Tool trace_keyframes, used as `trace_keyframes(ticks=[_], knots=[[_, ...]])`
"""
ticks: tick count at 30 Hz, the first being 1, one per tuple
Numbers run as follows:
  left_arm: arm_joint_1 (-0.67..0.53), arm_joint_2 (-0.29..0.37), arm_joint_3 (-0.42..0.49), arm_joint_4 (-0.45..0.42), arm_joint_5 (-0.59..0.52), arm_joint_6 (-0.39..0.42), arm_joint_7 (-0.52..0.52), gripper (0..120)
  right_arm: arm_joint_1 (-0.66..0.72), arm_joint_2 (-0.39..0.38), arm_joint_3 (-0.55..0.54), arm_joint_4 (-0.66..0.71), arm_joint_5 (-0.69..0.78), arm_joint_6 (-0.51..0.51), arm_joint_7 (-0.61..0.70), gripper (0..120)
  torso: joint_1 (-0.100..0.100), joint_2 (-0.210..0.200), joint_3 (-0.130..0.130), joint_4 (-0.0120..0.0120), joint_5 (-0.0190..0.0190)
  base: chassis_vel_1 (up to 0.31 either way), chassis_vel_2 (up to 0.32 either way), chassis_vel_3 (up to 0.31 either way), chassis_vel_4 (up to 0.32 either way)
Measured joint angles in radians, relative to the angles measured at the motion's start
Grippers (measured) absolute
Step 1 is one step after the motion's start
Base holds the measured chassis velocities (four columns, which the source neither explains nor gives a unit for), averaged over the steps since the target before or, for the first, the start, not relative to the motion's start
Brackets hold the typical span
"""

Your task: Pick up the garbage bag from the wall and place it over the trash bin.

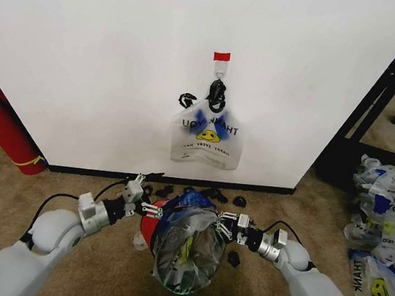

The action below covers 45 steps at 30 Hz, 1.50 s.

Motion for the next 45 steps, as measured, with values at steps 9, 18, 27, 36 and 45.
trace_keyframes(ticks=[9, 18, 27, 36, 45], knots=[[-0.044, -0.010, 0.012, 0.113, 0.060, -0.017, -0.099, 100, -0.013, 0.000, -0.007, 0.037, 0.036, -0.026, 0.006, 0, 0.000, 0.000, 0.000, -0.0001, 0.0000, 0.000, 0.000, 0.000, 0.000], [-0.010, -0.006, -0.019, 0.133, 0.013, -0.104, -0.101, 100, -0.022, 0.005, -0.023, 0.044, 0.108, -0.046, 0.070, 0, 0.000, 0.000, 0.000, 0.0002, 0.0000, 0.000, 0.000, 0.000, 0.000], [0.053, -0.058, -0.069, 0.009, -0.040, -0.187, -0.255, 100, -0.057, 0.027, -0.060, 0.042, 0.203, -0.044, 0.354, 0, 0.000, 0.000, 0.000, -0.0001, 0.0002, 0.000, 0.000, 0.000, 0.000], [0.243, -0.186, -0.039, -0.318, 0.024, -0.025, -0.623, 96, -0.135, 0.100, -0.149, 0.128, 0.172, -0.037, 0.835, 0, 0.000, 0.000, 0.000, 0.0000, 0.0006, 0.000, 0.000, 0.000, 0.000], [0.386, -0.322, 0.039, -0.438, -0.039, 0.173, -0.730, 66, -0.109, 0.171, -0.201, 0.136, 0.050, 0.015, 1.024, 0, 0.000, 0.000, 0.000, 0.0003, 0.0001, 0.000, 0.000, 0.000, 0.000]])
